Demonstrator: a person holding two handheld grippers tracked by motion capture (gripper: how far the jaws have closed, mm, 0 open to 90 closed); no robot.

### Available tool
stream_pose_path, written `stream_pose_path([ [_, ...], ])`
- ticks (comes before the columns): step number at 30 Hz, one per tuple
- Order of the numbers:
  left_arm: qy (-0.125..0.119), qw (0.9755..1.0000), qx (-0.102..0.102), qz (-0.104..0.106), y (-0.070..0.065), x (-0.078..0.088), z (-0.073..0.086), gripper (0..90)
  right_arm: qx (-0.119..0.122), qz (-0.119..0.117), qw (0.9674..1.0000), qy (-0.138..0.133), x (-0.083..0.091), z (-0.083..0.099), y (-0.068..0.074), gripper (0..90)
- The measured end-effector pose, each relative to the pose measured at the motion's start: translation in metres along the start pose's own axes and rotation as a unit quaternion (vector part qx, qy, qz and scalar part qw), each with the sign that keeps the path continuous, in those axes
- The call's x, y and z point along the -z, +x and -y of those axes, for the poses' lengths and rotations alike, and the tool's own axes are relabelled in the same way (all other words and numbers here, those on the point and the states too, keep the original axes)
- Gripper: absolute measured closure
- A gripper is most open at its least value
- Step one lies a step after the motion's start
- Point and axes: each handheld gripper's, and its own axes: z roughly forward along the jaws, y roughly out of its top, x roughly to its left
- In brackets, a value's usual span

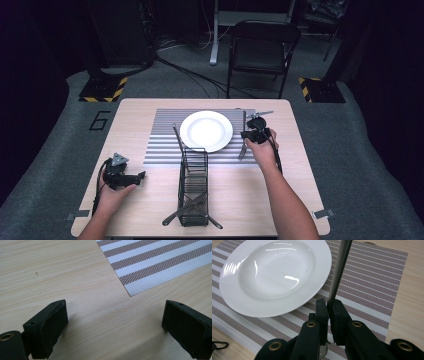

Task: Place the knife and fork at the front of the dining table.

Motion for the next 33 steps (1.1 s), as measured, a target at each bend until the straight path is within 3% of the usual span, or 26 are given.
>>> stream_pose_path([
  [6,0.002,1.0000,0.000,0.001,0.000,0.000,0.000,6.3,-0.035,-0.008,0.9994,-0.002,-0.006,-0.001,-0.004,86.5],
  [11,0.002,1.0000,0.000,0.001,0.000,0.000,0.000,6.3,-0.079,-0.020,0.9967,-0.001,-0.010,0.001,-0.012,87.2],
  [14,0.002,1.0000,0.000,0.002,0.000,0.000,0.000,6.3,-0.085,-0.021,0.9962,-0.006,-0.012,0.001,-0.014,87.3],
  [15,0.002,1.0000,0.000,0.002,0.000,0.000,0.000,6.3,-0.101,-0.025,0.9945,-0.007,-0.013,0.001,-0.015,87.4],
  [19,0.002,1.0000,0.000,0.002,0.000,0.000,0.000,6.3,-0.123,-0.035,0.9917,-0.010,-0.016,0.002,-0.020,87.5],
  [28,0.002,1.0000,-0.001,0.002,0.000,0.000,0.000,6.3,-0.138,-0.038,0.9897,0.005,-0.020,-0.003,-0.025,87.5],
  [33,0.003,1.0000,-0.001,0.003,0.000,0.000,0.000,6.3,-0.165,-0.042,0.9853,0.018,-0.026,-0.007,-0.030,87.5],
])
